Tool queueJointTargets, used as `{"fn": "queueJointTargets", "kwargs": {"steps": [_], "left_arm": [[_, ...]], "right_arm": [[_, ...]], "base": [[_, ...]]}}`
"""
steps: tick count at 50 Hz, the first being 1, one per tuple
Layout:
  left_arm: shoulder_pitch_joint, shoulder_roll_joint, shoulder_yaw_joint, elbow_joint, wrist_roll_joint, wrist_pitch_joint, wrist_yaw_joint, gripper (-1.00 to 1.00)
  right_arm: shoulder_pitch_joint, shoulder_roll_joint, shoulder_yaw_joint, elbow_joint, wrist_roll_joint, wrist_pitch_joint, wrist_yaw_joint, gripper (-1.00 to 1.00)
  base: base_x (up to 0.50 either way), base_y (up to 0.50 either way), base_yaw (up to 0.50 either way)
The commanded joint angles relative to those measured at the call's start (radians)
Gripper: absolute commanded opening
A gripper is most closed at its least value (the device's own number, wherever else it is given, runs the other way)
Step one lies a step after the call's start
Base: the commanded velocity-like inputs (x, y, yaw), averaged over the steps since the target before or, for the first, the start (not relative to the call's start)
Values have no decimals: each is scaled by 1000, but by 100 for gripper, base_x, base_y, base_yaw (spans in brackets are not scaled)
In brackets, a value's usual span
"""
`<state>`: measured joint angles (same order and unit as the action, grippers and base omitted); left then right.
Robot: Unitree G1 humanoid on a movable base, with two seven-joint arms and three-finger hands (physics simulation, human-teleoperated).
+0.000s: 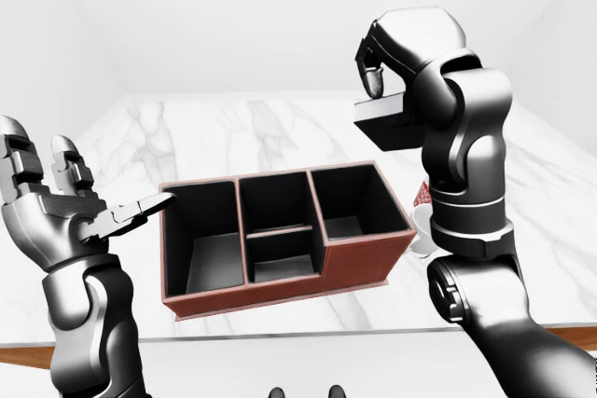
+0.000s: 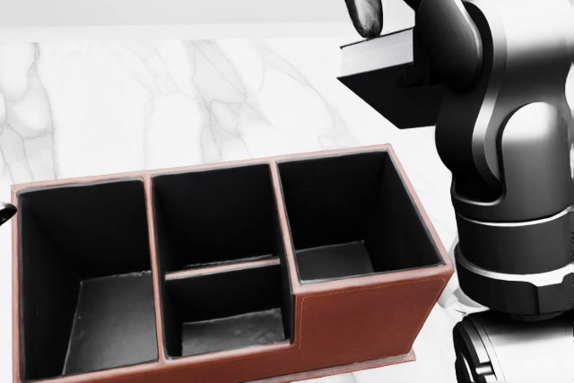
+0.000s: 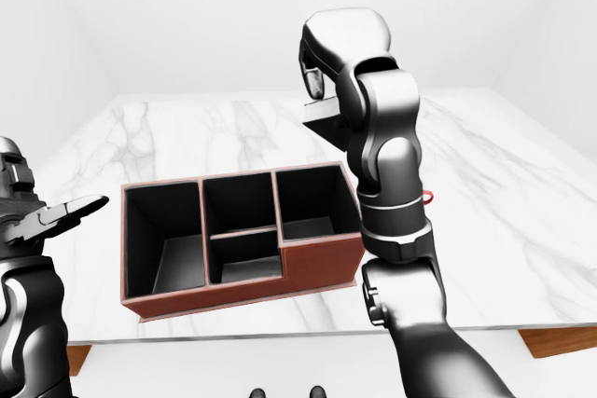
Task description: Pick up the book and place it in the right compartment of the caddy.
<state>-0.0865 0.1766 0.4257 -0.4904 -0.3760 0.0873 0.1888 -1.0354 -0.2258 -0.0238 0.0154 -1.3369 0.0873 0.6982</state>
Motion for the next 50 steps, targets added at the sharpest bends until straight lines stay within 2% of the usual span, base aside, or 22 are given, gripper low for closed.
{"fn": "queueJointTargets", "kwargs": {"steps": [1, 15, 22, 30, 41, 50], "left_arm": [[0, 0, 1, 2, -2, 0, 0, 100], [0, 0, 1, 3, -4, 0, 1, 100], [1, 0, -1, 1, -2, 0, 1, 100], [1, 0, 0, -5, -5, 0, 2, 100], [2, -2, 0, -7, -2, 0, 1, 100], [2, -1, 0, -8, -3, 0, 1, 100]], "right_arm": [[-12, 49, 22, 79, -4, 0, 0, -100], [-58, 80, 26, 192, 80, 0, 0, -100], [-41, 65, 33, 202, 138, 0, 0, -100], [-90, 46, 16, 240, 200, 0, 0, -100], [-47, -5, 0, 255, 324, 0, 0, -100], [-50, -27, 1, 263, 366, 0, 0, -100]], "base": [[0, 0, 0], [0, 0, 0], [0, 0, 0], [0, 0, 0], [0, 0, 0], [0, 0, 0]]}}
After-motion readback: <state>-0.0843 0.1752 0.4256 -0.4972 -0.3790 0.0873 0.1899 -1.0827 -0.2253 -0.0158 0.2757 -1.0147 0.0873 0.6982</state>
